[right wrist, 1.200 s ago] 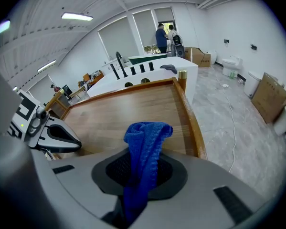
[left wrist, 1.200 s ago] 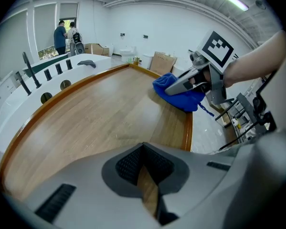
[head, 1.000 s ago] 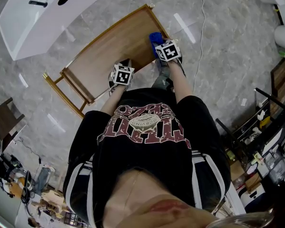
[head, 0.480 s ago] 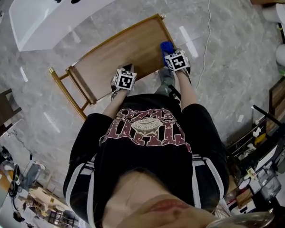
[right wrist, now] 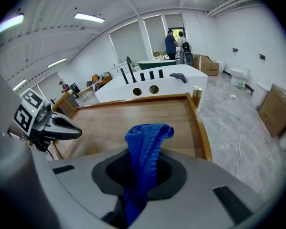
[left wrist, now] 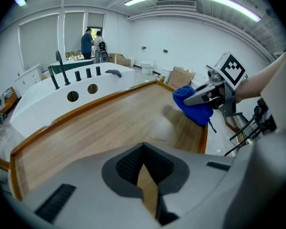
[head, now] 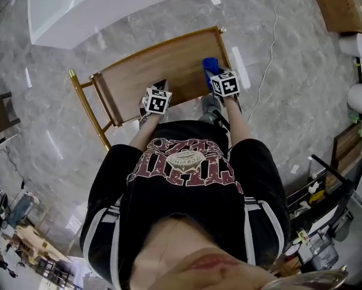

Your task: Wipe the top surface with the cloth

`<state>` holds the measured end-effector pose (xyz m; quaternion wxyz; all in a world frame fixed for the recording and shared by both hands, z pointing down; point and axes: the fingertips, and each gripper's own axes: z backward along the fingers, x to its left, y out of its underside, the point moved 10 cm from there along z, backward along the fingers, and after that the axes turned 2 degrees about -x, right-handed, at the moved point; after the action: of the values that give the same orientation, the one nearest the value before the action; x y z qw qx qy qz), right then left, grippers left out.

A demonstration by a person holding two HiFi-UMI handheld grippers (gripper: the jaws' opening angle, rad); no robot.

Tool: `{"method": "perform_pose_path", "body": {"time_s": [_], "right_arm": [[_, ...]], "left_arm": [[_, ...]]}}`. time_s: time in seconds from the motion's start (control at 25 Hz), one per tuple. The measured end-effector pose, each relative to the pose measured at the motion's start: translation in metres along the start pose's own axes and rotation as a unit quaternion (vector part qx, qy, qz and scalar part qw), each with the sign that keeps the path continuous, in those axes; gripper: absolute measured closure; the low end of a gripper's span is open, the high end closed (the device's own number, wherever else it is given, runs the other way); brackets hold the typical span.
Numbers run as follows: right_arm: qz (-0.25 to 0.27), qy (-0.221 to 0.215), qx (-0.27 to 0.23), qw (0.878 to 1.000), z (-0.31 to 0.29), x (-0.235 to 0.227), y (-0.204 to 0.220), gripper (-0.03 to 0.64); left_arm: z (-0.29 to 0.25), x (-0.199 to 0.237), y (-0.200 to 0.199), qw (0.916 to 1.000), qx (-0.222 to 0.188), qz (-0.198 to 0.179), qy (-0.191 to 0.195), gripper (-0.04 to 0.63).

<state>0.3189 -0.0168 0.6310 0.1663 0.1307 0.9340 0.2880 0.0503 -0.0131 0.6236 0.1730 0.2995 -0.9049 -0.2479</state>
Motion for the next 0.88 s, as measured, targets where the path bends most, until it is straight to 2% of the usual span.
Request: {"method": "perform_pose_path", "body": {"time_s": [0.28,0.88], "right_arm": [[0.036,-0.062,-0.007,0.997,-0.021,0.043,-0.025,0.558],[0.05,-0.134,-0.064,0.988,-0.024,0.1,-0.072,0.558]], "left_arm": [[0.013,0.013,0.002,0.9991,-0.03,0.028,-0.011,0.549],[0.04,0.019,-0.021,0.9929,-0.098,0.064,-0.022,0.549]]}}
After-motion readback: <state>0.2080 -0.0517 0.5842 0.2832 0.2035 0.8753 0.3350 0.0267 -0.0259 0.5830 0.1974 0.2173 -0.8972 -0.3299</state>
